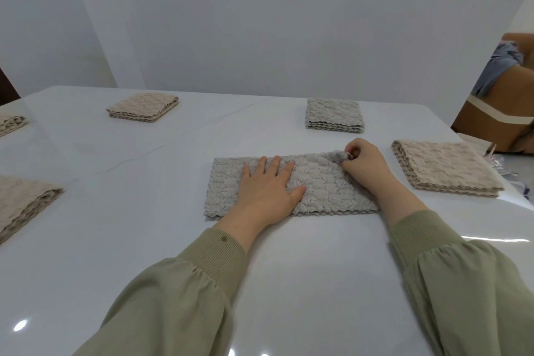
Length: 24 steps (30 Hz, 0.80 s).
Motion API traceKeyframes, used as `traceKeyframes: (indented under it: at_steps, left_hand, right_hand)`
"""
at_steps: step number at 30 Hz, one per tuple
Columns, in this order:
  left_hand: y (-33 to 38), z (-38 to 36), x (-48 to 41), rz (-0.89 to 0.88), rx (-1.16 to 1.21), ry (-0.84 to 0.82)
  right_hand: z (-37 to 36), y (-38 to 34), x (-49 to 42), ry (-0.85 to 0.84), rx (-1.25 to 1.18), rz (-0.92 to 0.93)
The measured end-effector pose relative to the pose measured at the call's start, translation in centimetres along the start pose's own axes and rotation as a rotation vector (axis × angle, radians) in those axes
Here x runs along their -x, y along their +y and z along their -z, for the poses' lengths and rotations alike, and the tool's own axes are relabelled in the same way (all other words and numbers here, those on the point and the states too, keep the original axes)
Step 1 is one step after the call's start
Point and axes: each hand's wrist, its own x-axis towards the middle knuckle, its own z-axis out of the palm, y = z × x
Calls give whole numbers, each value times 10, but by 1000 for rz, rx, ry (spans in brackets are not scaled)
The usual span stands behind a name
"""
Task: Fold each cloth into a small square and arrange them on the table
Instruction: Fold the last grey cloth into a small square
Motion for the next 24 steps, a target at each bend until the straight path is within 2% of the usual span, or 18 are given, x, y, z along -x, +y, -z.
traceKeyframes:
  at_steps: [6,10,15,17,20,22,24]
  left_hand:
    - [0,1,0,2,6,-5]
    - [-1,0,0,2,6,-1]
    - [-1,0,0,9,72,49]
    - [-2,1,-1,19,221,139]
    - [-9,7,-3,-20,748,295]
    - [-14,12,0,-92,1045,289]
    - [-15,17,3,-153,1123,282]
  right_hand:
    - [8,-4,-2,-41,-267,-106]
    - [7,-11,0,-79,-172,-149]
    - [14,-45,12,-152,-57,-7]
    - [18,-60,18,-231,8,84]
    - [20,-77,28,-321,133,209]
    - [19,-84,33,-354,150,251]
    - [19,-87,35,-371,138,268]
